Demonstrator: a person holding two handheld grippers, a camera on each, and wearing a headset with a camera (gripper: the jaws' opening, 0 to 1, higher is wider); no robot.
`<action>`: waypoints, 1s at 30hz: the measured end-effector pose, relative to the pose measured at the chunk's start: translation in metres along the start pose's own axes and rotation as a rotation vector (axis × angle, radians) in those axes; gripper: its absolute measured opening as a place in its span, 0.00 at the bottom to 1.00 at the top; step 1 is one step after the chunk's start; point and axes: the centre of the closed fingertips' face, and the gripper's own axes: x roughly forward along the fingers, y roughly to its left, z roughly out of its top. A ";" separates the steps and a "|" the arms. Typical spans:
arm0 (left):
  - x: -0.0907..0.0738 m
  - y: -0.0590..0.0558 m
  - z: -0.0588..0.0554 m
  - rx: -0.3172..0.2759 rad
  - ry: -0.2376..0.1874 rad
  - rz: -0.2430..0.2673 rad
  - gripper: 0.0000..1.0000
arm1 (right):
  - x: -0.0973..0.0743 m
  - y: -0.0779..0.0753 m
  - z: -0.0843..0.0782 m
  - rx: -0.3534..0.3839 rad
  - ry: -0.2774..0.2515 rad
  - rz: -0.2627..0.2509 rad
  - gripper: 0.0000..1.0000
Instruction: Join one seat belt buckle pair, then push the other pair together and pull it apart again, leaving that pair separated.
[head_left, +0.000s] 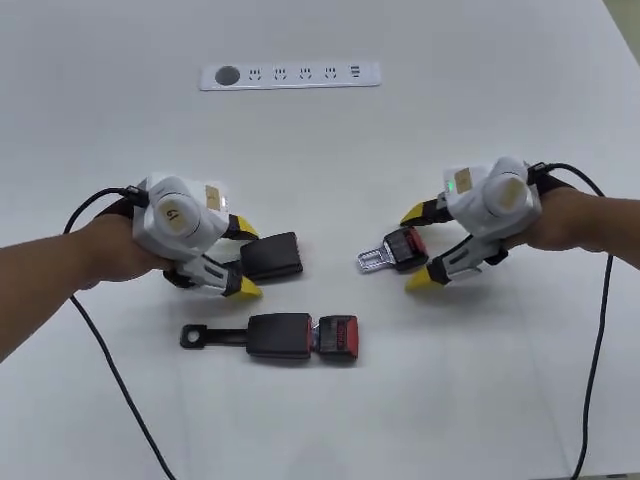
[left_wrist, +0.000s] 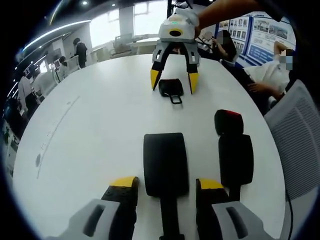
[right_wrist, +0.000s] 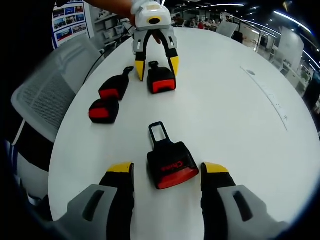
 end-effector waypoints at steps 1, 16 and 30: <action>0.001 0.001 -0.001 0.010 0.002 -0.003 0.47 | 0.000 -0.001 0.000 0.000 0.002 -0.007 0.49; 0.008 -0.006 0.002 0.136 0.054 -0.094 0.33 | 0.003 0.002 0.005 0.203 -0.044 -0.127 0.35; 0.009 -0.004 -0.001 0.134 0.085 -0.102 0.32 | 0.001 0.002 0.001 0.190 -0.073 -0.172 0.35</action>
